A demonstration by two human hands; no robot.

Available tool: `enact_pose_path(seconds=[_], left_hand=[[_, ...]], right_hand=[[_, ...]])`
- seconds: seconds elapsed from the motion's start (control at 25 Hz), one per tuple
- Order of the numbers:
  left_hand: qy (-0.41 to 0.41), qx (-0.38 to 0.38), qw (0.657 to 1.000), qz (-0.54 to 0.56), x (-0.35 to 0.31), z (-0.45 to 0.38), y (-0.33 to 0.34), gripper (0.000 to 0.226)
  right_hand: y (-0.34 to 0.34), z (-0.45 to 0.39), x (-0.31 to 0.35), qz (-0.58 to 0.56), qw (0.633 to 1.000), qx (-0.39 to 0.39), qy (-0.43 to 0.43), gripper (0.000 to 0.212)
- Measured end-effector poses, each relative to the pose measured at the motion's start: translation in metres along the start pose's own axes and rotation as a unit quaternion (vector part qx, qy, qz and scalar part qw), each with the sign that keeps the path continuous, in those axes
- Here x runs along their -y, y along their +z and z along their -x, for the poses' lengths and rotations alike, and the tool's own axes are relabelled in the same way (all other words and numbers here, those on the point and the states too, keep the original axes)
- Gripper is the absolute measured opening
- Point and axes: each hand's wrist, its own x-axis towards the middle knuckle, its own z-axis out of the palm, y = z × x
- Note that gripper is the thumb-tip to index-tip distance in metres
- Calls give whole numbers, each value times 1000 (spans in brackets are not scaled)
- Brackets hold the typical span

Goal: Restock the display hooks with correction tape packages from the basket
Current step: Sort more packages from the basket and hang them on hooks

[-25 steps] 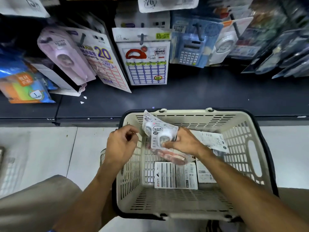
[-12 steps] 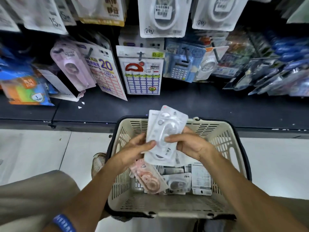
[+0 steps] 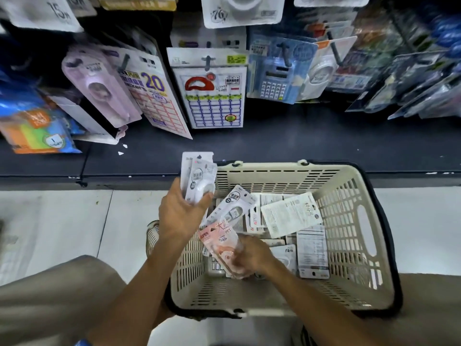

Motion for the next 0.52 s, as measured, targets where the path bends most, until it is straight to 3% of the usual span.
enact_pose_path(seconds=[0.04,0.12,0.28,0.32,0.44,0.52], left_hand=[[9,12,1000,-23,0,2,2,62],[30,19,998,-50,-1,6,7,68],[26,42,998,-26,3,9,16,75],[2,72,997,-14,5,9,19,73],[-152,223,956,117,7,15,24,72],[-186,255,936,157,14,17,21,80]], right_hand=[[-2,-4,-5,-17,1000,-6,8,37],[-30,-2,-26,-180,984,7,7,39],[-106,31,-63,-484,875,6,-26,41],[-113,34,-57,-495,868,15,-42,40],[-101,29,-13,-393,915,20,-90,42],[-72,24,18,-335,935,-8,-119,42]])
